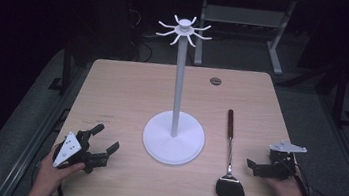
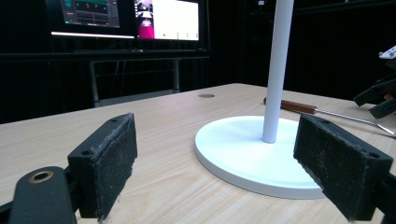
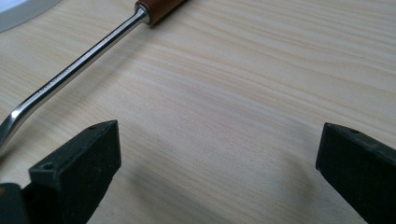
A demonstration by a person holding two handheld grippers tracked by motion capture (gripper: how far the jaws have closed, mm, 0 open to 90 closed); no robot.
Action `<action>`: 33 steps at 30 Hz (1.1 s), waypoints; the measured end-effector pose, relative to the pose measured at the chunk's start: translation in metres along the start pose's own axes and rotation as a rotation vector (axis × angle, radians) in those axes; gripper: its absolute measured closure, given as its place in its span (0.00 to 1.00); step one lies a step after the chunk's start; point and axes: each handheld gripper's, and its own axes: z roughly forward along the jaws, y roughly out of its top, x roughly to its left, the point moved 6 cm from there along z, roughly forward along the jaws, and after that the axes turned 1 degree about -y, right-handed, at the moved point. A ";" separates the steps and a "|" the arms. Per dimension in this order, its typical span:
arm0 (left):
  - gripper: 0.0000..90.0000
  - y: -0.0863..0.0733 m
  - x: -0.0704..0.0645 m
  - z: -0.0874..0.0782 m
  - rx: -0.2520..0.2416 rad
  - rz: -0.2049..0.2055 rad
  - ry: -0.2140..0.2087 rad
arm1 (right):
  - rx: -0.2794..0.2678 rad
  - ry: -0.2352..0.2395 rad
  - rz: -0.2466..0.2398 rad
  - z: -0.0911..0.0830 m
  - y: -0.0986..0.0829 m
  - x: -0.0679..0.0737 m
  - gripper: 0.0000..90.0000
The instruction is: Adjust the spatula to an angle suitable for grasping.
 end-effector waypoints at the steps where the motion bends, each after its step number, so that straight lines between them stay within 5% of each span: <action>1: 0.14 0.000 0.000 0.000 0.000 0.000 0.000 | -0.001 0.000 0.004 0.000 0.000 0.000 0.00; 33: 0.14 0.000 0.000 0.000 -0.007 -0.007 0.008 | -0.036 0.017 0.007 0.010 0.048 -0.003 0.05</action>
